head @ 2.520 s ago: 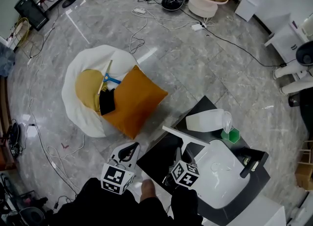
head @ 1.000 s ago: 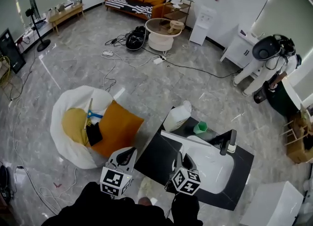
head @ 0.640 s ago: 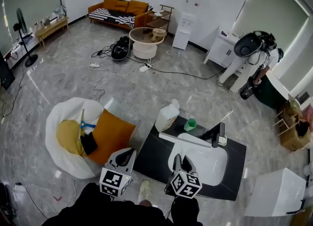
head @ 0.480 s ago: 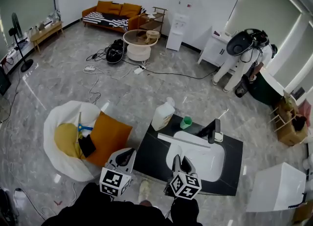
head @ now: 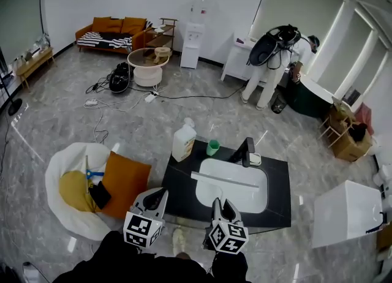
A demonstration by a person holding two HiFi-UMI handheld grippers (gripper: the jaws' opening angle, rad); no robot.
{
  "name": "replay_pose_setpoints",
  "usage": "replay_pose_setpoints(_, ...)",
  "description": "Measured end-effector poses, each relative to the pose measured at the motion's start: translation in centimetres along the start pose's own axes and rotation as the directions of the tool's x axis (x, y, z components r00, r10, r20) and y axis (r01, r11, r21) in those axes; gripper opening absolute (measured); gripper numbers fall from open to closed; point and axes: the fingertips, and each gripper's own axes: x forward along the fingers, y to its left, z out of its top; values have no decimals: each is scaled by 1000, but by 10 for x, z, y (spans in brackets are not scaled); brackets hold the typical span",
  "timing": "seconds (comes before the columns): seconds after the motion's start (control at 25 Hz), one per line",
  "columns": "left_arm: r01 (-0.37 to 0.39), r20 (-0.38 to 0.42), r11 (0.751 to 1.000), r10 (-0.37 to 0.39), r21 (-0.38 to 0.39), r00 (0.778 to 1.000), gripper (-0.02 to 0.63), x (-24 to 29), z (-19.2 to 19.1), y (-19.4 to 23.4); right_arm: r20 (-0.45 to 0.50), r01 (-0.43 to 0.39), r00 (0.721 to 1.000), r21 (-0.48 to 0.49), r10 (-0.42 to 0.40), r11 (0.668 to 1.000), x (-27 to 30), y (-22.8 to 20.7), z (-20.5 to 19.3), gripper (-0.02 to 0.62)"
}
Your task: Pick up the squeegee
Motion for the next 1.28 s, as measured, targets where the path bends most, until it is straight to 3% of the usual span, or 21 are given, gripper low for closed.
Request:
replay_pose_setpoints(0.6,108,-19,993,-107,39,994,25,-27,-14,-62,42,83,996,39,-85,996,-87,-23,-25,103)
replay_pose_setpoints(1.28,130,-18,990,-129,50,991,26,-16,-17,-83,57,96,994,28,-98,995,-95,-42,-26,103)
